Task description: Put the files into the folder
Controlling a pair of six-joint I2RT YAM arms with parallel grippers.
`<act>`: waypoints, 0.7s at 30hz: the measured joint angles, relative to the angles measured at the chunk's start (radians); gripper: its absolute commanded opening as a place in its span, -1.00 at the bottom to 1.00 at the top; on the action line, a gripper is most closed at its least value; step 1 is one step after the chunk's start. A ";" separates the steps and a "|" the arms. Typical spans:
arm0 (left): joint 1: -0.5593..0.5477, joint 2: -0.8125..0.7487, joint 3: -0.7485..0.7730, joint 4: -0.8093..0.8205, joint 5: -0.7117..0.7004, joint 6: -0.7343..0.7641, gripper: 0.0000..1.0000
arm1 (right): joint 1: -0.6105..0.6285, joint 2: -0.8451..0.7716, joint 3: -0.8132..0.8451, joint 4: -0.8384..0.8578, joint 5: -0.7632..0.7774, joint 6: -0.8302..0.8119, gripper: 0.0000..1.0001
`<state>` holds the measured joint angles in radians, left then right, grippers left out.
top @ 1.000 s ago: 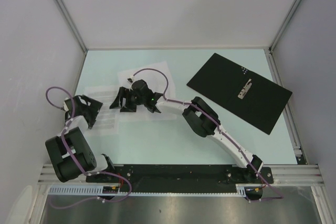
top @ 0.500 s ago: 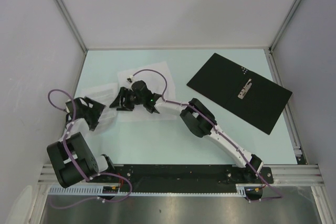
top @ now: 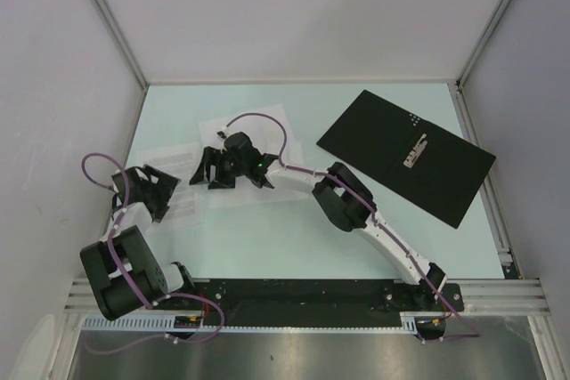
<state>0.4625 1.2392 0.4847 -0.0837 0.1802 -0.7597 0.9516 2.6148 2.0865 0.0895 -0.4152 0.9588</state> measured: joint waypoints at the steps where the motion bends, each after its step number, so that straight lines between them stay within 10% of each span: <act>1: 0.000 0.000 -0.002 0.005 0.003 -0.001 0.99 | 0.001 -0.012 -0.003 -0.034 0.003 -0.019 0.66; 21: 0.000 -0.004 -0.011 0.023 0.011 0.006 0.99 | 0.088 -0.054 -0.062 -0.114 -0.065 0.025 0.29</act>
<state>0.4625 1.2350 0.4732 -0.0612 0.1913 -0.7532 1.0393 2.5607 2.0247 -0.0246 -0.4801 0.9836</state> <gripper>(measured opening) 0.994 0.675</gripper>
